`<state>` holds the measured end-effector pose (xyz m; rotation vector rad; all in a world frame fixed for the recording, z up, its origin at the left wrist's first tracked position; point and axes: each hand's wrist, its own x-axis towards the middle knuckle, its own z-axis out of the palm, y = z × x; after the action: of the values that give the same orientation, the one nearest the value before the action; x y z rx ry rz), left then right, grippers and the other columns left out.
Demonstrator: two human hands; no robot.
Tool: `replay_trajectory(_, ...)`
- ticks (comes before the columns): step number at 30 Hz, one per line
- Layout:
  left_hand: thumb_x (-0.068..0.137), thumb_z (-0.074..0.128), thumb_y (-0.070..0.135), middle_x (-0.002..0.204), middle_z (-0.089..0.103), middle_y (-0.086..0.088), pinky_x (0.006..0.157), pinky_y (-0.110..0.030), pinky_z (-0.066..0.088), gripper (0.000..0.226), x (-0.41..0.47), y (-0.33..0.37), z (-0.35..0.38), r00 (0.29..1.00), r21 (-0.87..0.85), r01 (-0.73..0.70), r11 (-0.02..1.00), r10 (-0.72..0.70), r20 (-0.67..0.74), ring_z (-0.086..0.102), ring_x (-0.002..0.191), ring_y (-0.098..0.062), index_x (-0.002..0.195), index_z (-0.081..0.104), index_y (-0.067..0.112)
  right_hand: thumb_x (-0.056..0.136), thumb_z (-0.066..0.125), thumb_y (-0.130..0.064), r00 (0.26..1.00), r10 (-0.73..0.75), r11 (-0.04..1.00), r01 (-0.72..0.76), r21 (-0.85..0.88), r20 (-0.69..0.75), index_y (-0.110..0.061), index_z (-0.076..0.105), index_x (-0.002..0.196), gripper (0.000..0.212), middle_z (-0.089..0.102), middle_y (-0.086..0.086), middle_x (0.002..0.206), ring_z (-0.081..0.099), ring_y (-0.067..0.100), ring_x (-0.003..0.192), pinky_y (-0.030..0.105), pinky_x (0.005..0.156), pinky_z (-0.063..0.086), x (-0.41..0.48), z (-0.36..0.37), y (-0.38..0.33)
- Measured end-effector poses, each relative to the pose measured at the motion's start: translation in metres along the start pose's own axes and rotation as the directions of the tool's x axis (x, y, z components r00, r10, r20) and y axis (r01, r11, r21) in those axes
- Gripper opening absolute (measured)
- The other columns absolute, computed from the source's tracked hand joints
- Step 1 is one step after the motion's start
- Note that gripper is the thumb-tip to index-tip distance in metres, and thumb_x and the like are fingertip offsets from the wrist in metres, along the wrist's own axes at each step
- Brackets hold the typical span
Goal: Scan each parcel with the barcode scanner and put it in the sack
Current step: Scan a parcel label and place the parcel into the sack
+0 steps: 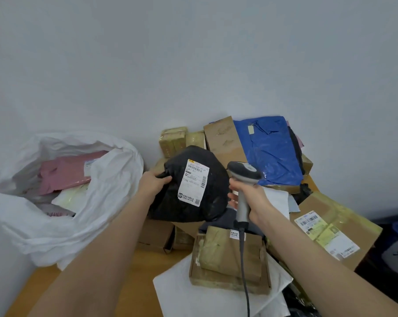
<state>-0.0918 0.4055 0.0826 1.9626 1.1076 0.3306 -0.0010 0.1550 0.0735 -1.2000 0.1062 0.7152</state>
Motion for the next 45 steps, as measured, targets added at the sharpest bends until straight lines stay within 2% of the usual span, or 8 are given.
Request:
replay_trajectory(4, 0.086, 0.062, 0.000, 0.085, 0.061, -0.010, 0.075, -0.030, 0.043, 0.011, 0.003, -0.006, -0.005, 0.998, 0.101, 0.020, 0.995, -0.025, 0.054, 0.056, 0.082, -0.022, 0.082, 0.066, 0.009, 0.084, 0.075, -0.016, 0.999, 0.016, 0.999, -0.014, -0.048, 0.036, -0.011, 0.064, 0.110, 0.029, 0.067, 0.010, 0.105, 0.061, 0.024, 0.093, 0.038, 0.074, 0.056, 0.003, 0.009, 0.005)
replay_trajectory(7, 0.086, 0.051, -0.008, 0.105, 0.058, -0.003, 0.079, -0.026, 0.041, 0.036, -0.001, -0.004, -0.002, 0.993, 0.051, 0.000, 0.999, -0.006, 0.116, 0.053, 0.098, -0.020, 0.115, 0.061, 0.011, 0.084, 0.075, -0.018, 0.998, 0.012, 0.996, -0.005, -0.094, 0.069, -0.016, 0.064, 0.103, 0.022, 0.067, 0.007, 0.103, 0.060, 0.023, 0.097, 0.043, 0.086, 0.054, 0.003, 0.019, 0.010)
replay_trajectory(11, 0.094, 0.048, 0.028, 0.093, 0.062, -0.003, 0.067, -0.029, 0.041, 0.017, -0.009, 0.000, 0.010, 0.955, -0.169, 0.209, 0.963, -0.163, 0.249, 0.057, 0.087, -0.022, 0.093, 0.062, 0.017, 0.083, 0.075, -0.013, 0.986, 0.037, 0.990, -0.015, -0.137, 0.162, -0.014, 0.065, 0.102, 0.020, 0.071, 0.004, 0.093, 0.065, 0.018, 0.084, 0.037, 0.078, 0.052, 0.003, 0.035, 0.017)
replay_trajectory(14, 0.070, 0.054, 0.080, 0.121, 0.061, -0.007, 0.088, -0.040, 0.047, 0.082, -0.005, -0.002, 0.014, 0.909, -0.154, 0.303, 0.940, -0.237, 0.344, 0.057, 0.110, -0.028, 0.121, 0.060, 0.015, 0.082, 0.075, -0.010, 0.980, 0.066, 0.982, -0.030, -0.186, 0.189, -0.016, 0.065, 0.091, 0.015, 0.073, 0.002, 0.082, 0.068, 0.014, 0.071, 0.032, 0.071, 0.052, 0.003, 0.045, 0.024)
replay_trajectory(16, 0.058, 0.064, 0.082, 0.132, 0.056, -0.012, 0.092, -0.043, 0.048, 0.110, -0.004, -0.001, 0.018, 0.904, -0.108, 0.334, 0.936, -0.286, 0.319, 0.055, 0.116, -0.032, 0.137, 0.047, 0.007, 0.081, 0.076, -0.011, 0.979, 0.085, 0.974, -0.043, -0.221, 0.183, -0.017, 0.065, 0.093, 0.017, 0.073, 0.003, 0.082, 0.067, 0.016, 0.073, 0.033, 0.073, 0.052, 0.003, 0.050, 0.029)
replay_trajectory(25, 0.080, 0.077, 0.015, 0.077, 0.069, -0.005, 0.055, -0.028, 0.046, 0.013, -0.007, -0.008, 0.020, 0.948, -0.232, 0.280, 0.931, -0.230, 0.221, 0.065, 0.071, -0.021, 0.086, 0.067, 0.009, 0.086, 0.074, -0.019, 0.999, -0.032, 0.982, 0.039, -0.186, 0.042, -0.007, 0.067, 0.095, 0.017, 0.073, 0.009, 0.081, 0.068, 0.015, 0.064, 0.025, 0.061, 0.056, -0.009, 0.029, 0.016)
replay_trajectory(35, 0.091, 0.066, 0.020, 0.097, 0.073, -0.006, 0.088, -0.040, 0.055, 0.015, -0.044, -0.013, 0.017, 0.990, -0.433, 0.106, 0.895, -0.053, 0.133, 0.069, 0.093, -0.025, 0.103, 0.071, 0.013, 0.087, 0.070, -0.018, 0.997, -0.059, 0.960, 0.070, -0.272, 0.048, -0.002, 0.064, 0.080, 0.019, 0.062, 0.009, 0.050, 0.053, 0.013, 0.039, 0.023, 0.042, 0.043, -0.088, 0.007, 0.011)
replay_trajectory(45, 0.092, 0.063, 0.018, 0.085, 0.074, -0.002, 0.077, -0.034, 0.054, 0.014, -0.077, -0.029, 0.022, 0.994, -0.523, 0.105, 0.846, -0.077, 0.075, 0.068, 0.088, -0.022, 0.083, 0.072, 0.013, 0.084, 0.072, -0.017, 0.992, -0.065, 0.957, 0.093, -0.274, 0.107, -0.001, 0.066, 0.076, 0.019, 0.064, 0.010, 0.054, 0.056, 0.015, 0.041, 0.021, 0.041, 0.043, -0.133, 0.009, 0.042)
